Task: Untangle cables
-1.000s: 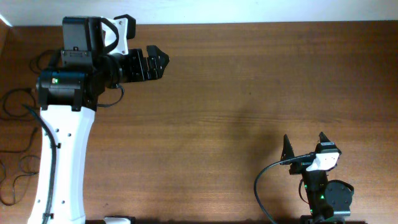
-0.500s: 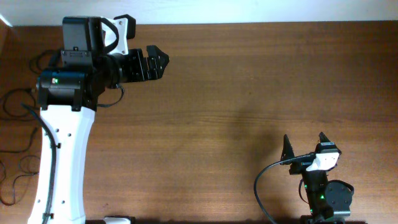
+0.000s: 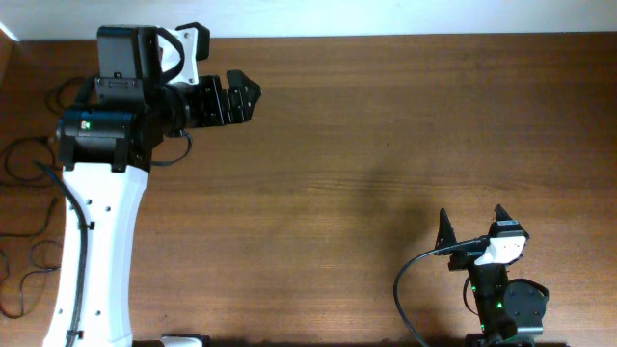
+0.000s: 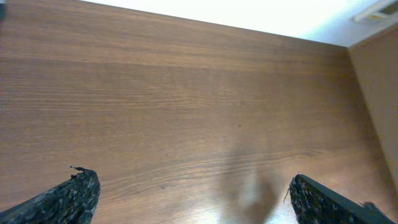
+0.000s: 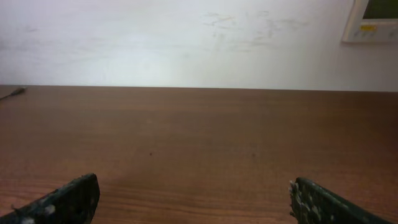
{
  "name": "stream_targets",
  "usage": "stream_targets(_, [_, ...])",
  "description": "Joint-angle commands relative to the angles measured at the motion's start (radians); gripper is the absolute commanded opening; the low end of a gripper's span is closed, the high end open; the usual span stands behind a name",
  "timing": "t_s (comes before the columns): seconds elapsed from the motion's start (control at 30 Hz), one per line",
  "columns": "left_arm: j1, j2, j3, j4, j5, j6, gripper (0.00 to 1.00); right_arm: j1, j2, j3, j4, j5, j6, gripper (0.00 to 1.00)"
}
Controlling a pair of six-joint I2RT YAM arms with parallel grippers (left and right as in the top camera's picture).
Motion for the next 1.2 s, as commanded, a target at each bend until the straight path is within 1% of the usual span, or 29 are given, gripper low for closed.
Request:
stream_targets(0.0, [-0.001,-0.013,0.008,-0.013,-0.061,0.020,0.99,0.008,-0.010,-0.006,-0.004,0.009,0.004,0.98])
stream_targets(0.07, [-0.001,-0.016,0.008,-0.060,-0.083,0.020,0.99,0.008,-0.010,-0.006,-0.004,0.009,0.004,0.98])
stream_targets(0.2, [-0.001,-0.020,0.001,-0.217,-0.240,0.020,0.99,0.008,-0.010,-0.006,-0.004,0.009,0.004,0.98])
stream_targets(0.27, [-0.001,-0.045,-0.037,-0.249,-0.286,0.020,0.99,0.008,-0.010,-0.006,-0.004,0.009,0.004,0.98])
stream_targets(0.37, [-0.001,-0.120,-0.143,-0.234,-0.294,0.020,0.99,0.008,-0.010,-0.006,-0.004,0.009,0.004,0.98])
stream_targets(0.53, [-0.001,-0.291,-0.385,-0.137,-0.362,0.020,0.99,0.008,-0.010,-0.006,-0.004,0.009,0.004,0.99])
stream_targets(0.63, [-0.001,-0.396,-0.510,-0.142,-0.371,0.020,0.99,0.008,-0.010,-0.006,-0.004,0.009,0.004,0.98])
stream_targets(0.73, [-0.001,-0.484,-0.584,-0.142,-0.390,0.020,0.99,0.008,-0.010,-0.006,-0.004,0.009,0.004,0.98])
stream_targets(0.8, [-0.001,-0.547,-0.633,-0.137,-0.398,0.049,0.99,0.008,-0.010,-0.006,-0.004,0.009,0.004,0.98])
stream_targets(0.93, [-0.001,-0.657,-0.761,-0.051,-0.397,0.148,0.99,0.008,-0.010,-0.006,-0.004,0.009,0.004,0.98])
stream_targets(1.07, [-0.001,-0.745,-0.927,0.119,-0.377,0.229,0.99,0.008,-0.010,-0.006,-0.004,0.009,0.003,0.98])
stream_targets(1.17, [-0.001,-0.821,-1.071,0.283,-0.328,0.274,0.99,0.008,-0.010,-0.006,-0.004,0.009,0.004,0.98])
